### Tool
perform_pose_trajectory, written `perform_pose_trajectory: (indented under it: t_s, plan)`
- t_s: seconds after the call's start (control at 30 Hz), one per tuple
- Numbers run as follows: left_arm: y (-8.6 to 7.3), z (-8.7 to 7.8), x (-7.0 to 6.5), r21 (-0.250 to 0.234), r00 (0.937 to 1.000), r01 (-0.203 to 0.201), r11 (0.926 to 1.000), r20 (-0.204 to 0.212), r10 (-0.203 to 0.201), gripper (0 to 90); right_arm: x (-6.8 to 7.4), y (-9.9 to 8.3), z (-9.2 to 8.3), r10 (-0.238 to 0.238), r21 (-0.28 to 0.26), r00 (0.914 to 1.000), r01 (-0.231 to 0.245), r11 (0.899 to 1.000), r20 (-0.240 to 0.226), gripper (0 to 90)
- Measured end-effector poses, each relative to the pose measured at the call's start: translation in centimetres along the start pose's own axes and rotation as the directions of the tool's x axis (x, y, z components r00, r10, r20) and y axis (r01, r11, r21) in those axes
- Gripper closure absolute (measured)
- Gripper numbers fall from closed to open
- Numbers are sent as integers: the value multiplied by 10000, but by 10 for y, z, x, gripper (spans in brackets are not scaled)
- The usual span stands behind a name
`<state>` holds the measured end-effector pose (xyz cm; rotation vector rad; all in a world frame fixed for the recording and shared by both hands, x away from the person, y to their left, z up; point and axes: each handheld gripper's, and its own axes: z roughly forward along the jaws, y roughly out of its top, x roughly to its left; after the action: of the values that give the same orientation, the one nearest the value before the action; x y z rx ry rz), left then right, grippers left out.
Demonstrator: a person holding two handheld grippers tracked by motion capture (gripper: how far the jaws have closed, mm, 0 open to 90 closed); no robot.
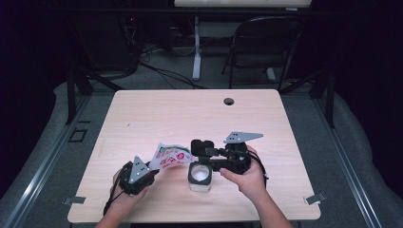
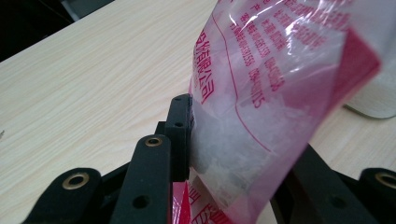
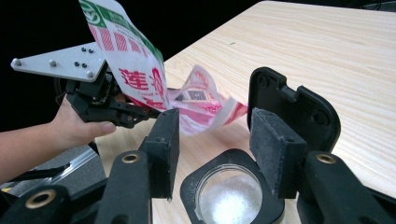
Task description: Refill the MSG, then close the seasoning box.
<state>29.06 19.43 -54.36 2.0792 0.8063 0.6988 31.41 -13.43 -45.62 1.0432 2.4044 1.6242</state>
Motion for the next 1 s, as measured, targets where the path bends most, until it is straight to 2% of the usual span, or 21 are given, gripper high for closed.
perform_pose_trajectory:
  t_s: [0.2,0.53,0.73,1.0]
  plan:
    - [-2,-3,9,-115,9985,539,9985,-109,-540,689,-1,0,-1,-166,-134,9998,168,9998,140,527]
    - [-7,-11,26,-255,9914,1197,9925,-493,-1209,689,-5,0,-2,148,91,9987,-153,9998,494,511]
    - [-12,-13,34,-315,9846,1562,9872,-744,-1582,689,-7,-1,-2,332,6,9982,-333,9994,490,513]
    - [-18,-17,47,-404,9696,2110,9767,-1177,-2143,689,-8,-1,-1,287,119,9980,-294,9995,563,516]
